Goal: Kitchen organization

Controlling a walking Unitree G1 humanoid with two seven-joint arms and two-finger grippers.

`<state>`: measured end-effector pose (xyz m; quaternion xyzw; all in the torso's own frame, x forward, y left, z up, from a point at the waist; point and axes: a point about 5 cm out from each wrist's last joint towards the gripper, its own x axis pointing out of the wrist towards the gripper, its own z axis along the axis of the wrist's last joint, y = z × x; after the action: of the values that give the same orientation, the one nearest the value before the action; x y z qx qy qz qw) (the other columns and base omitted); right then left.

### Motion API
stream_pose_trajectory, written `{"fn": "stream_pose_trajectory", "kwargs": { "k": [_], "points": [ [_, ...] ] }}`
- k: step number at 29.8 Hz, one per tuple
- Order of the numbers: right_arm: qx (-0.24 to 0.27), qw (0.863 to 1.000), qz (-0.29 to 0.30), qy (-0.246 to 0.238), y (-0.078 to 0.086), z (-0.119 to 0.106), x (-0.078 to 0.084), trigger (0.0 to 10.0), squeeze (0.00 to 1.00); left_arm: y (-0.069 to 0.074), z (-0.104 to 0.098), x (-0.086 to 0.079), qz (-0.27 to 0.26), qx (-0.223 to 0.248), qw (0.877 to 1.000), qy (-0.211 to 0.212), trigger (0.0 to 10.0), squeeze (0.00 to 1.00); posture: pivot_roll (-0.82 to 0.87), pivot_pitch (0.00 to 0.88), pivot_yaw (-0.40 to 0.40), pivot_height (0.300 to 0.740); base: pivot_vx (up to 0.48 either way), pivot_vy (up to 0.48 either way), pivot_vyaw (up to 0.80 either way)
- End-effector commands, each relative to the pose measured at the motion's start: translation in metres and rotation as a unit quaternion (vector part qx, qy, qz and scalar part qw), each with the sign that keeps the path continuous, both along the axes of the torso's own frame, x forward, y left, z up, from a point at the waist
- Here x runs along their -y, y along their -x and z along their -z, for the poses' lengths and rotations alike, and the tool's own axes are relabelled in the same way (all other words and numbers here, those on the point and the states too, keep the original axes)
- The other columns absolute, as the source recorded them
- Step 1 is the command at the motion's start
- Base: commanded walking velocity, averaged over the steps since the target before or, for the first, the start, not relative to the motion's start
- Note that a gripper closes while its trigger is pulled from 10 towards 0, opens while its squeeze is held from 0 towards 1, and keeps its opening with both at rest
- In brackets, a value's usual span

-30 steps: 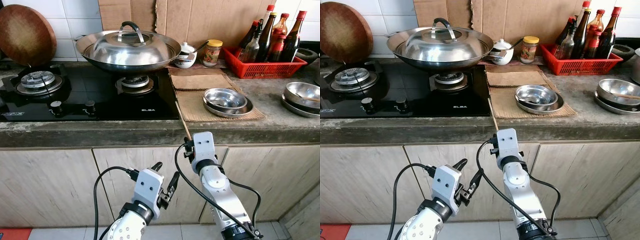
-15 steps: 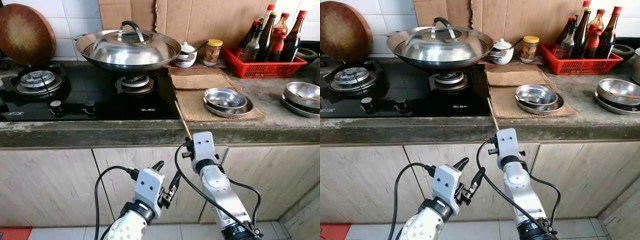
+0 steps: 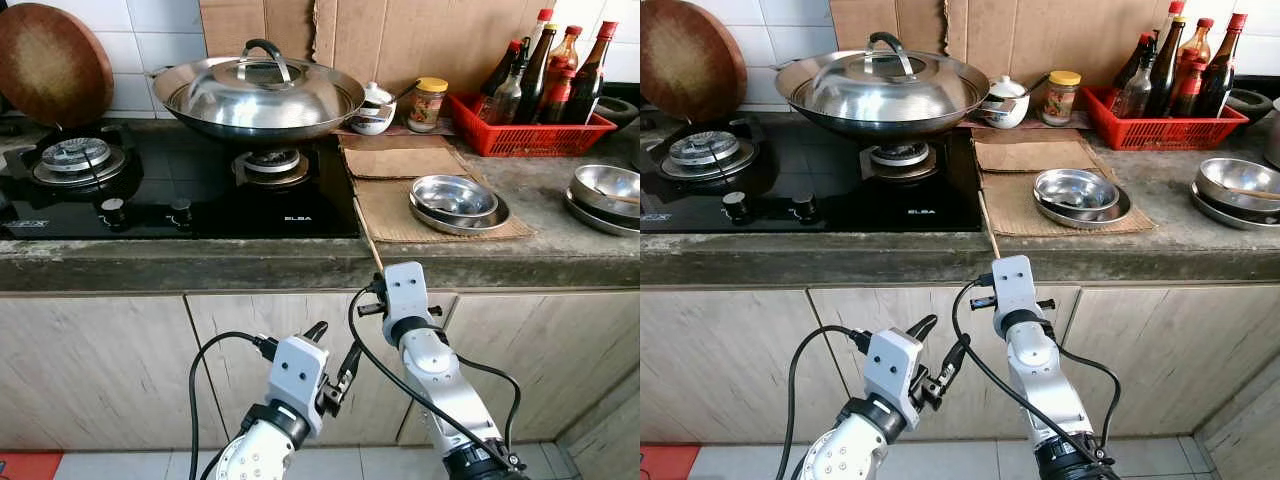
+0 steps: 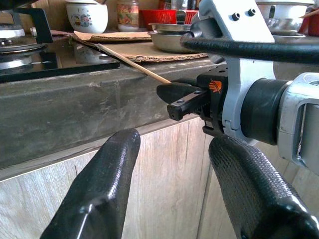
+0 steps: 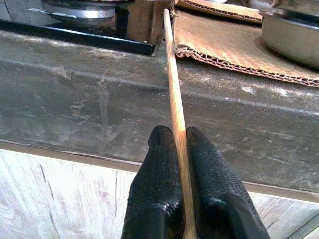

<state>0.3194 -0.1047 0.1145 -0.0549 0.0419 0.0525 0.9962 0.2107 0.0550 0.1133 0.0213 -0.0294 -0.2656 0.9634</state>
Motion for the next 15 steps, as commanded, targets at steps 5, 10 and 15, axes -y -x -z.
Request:
{"fn": "stream_pose_trajectory", "kwargs": {
  "k": [5, 10, 15],
  "points": [
    [0.068, 0.996, -0.006, -0.060, 0.004, -0.029, -0.001, 0.0, 0.00, 0.000, -0.003, -0.001, -0.005, 0.011, 1.000, 0.004, 10.0, 0.00, 0.02, 0.000, -0.066, 0.740, 0.000, 0.000, 0.00],
    [0.109, 0.990, -0.005, -0.086, 0.014, -0.044, 0.003, 0.0, 0.00, -0.001, -0.002, -0.002, -0.011, 0.008, 1.000, 0.001, 10.0, 0.00, 0.02, 0.000, -0.068, 0.740, 0.000, 0.000, 0.00],
    [0.129, 0.988, 0.009, -0.090, 0.029, -0.049, 0.012, 1.8, 0.00, -0.003, 0.000, -0.004, -0.020, 0.005, 1.000, -0.006, 10.0, 0.00, 0.02, 0.000, -0.066, 0.740, 0.000, 0.000, 0.00]
  ]
}}
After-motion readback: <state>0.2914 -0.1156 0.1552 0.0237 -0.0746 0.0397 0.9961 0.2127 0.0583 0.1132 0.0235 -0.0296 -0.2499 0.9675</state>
